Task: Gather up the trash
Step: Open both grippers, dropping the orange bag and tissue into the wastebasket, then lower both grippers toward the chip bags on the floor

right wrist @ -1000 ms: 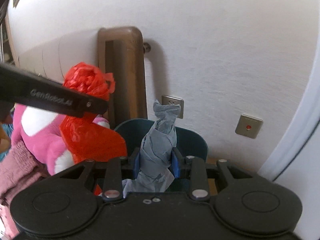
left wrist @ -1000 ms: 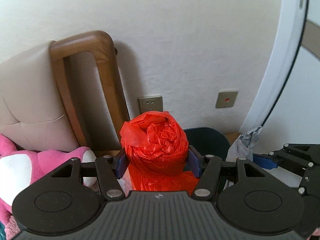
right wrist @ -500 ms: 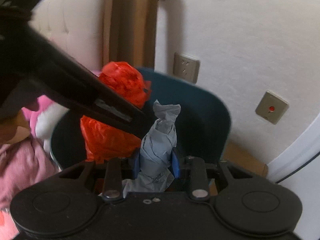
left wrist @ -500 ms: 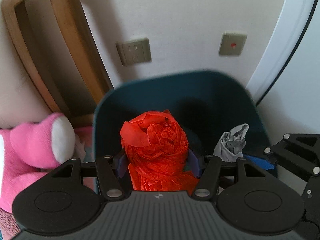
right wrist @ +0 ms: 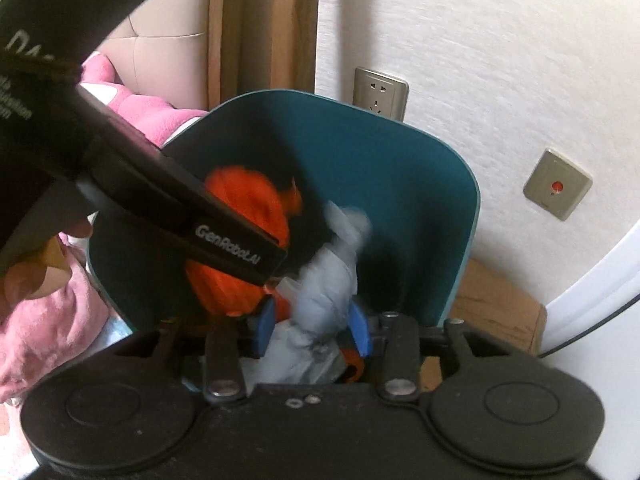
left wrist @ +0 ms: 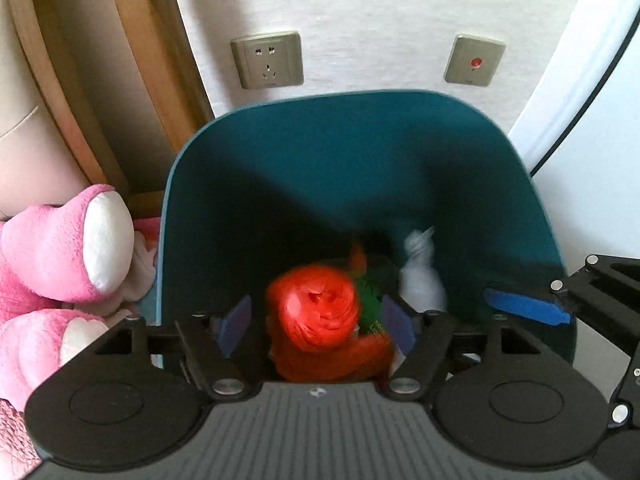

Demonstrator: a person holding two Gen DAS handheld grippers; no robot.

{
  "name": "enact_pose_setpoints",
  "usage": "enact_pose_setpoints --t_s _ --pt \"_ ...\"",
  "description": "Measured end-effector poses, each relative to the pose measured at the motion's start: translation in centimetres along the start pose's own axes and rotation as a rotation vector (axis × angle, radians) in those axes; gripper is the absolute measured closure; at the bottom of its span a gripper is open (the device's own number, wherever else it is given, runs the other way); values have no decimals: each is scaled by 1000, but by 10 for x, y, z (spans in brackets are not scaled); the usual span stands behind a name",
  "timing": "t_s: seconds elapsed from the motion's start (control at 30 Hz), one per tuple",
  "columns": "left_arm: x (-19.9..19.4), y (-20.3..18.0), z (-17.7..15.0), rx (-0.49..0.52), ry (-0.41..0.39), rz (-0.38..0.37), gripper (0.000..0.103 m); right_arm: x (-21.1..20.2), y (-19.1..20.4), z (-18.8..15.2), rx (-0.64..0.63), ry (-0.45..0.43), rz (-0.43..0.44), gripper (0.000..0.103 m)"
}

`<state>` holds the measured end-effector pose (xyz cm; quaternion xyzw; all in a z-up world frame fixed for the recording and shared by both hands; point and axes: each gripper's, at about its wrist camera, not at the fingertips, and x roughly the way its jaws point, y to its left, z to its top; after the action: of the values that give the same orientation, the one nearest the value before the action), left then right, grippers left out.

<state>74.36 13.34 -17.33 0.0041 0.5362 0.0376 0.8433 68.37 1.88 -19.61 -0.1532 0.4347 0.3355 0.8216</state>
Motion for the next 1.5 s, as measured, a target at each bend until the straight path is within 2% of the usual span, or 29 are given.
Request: enact_pose_setpoints --t_s 0.17,0.43,0.7,1.03,1.23,1.3,1.33,1.5 --pt "-19 2 -5 -11 -32 4 29 -11 2 -2 0 -19 12 54" --pt "-71 11 -21 -28 -117 -1 29 -49 5 -2 53 -69 18 52" --pt "-125 21 -51 -22 -208 -31 29 -94 20 -6 114 -128 -10 51" --pt "-197 42 -113 0 -310 -69 29 -144 57 -27 210 -213 -36 48" --pt "-231 56 -155 15 -344 -84 29 -175 90 -44 231 -258 -37 41" --pt "-239 61 -168 17 -350 -90 23 -184 100 -50 239 -271 -42 39" --pt "-243 63 -174 18 -354 -95 23 -188 105 -54 244 -275 -42 39" --pt "-253 71 -202 17 -366 -117 23 -204 124 -69 272 -277 -46 28"
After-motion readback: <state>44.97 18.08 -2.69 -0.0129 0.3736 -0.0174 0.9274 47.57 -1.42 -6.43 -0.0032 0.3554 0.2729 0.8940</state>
